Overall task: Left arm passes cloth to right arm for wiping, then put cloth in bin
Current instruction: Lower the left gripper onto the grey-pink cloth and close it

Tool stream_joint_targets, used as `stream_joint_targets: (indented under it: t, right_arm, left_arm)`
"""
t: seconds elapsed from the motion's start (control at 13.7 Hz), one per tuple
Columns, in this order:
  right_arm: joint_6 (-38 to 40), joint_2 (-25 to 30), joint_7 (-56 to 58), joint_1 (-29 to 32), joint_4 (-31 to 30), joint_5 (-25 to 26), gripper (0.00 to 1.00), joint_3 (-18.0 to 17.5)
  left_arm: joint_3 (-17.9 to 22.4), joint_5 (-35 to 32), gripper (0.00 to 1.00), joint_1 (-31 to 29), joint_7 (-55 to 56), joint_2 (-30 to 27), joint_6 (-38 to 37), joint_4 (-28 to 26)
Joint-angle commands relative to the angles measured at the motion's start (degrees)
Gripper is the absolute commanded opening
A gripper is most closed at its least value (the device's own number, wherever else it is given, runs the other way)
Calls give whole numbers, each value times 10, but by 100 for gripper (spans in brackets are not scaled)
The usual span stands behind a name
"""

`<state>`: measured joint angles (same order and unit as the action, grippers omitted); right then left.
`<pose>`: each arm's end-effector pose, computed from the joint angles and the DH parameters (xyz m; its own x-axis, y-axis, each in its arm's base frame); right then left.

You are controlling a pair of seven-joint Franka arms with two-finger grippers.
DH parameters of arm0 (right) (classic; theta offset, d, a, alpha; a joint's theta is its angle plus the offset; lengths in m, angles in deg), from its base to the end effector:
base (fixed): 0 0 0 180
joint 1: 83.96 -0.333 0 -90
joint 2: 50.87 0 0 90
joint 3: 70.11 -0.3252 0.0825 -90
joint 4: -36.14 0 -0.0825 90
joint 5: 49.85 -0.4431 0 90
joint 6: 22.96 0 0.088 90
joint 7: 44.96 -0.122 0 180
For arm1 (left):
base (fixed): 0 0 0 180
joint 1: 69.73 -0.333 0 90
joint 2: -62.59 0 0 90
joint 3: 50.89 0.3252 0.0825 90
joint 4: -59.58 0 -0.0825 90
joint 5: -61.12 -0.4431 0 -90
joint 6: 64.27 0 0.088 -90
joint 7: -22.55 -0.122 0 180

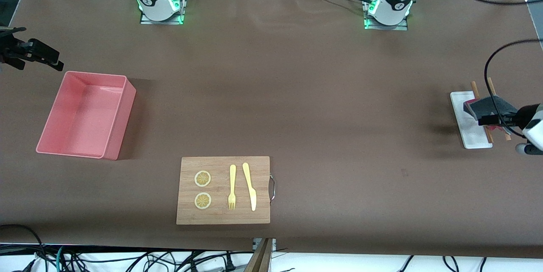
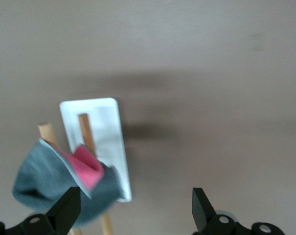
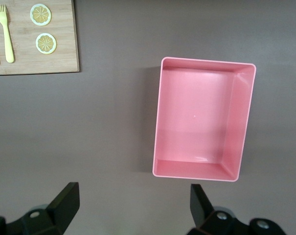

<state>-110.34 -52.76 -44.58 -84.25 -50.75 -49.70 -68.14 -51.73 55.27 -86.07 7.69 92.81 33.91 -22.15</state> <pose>0.6191 -0.0181 0.6231 0.9994 -0.0228 -0.0244 -0.0227 -0.9997 0.0036 0.7034 0.2081 0.3444 0.9674 -0.0110 -0.2529 -0.0174 -0.9996 -0.0231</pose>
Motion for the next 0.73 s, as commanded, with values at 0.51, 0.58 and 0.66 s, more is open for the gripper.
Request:
stream_joint_targets:
  t: [0.51, 0.58, 0.66]
  right_arm:
    - [-1, -6, 7, 4, 10, -10, 100, -1]
    - [-2, -7, 7, 4, 10, -9, 100, -1]
    - [-2, -9, 7, 4, 10, -10, 100, -1]
  left_arm:
    - [-6, -65, 100, -43, -69, 69, 56, 30]
    - [-6, -64, 100, -47, -69, 69, 54, 27]
    - [-6, -64, 94, -48, -69, 68, 54, 24]
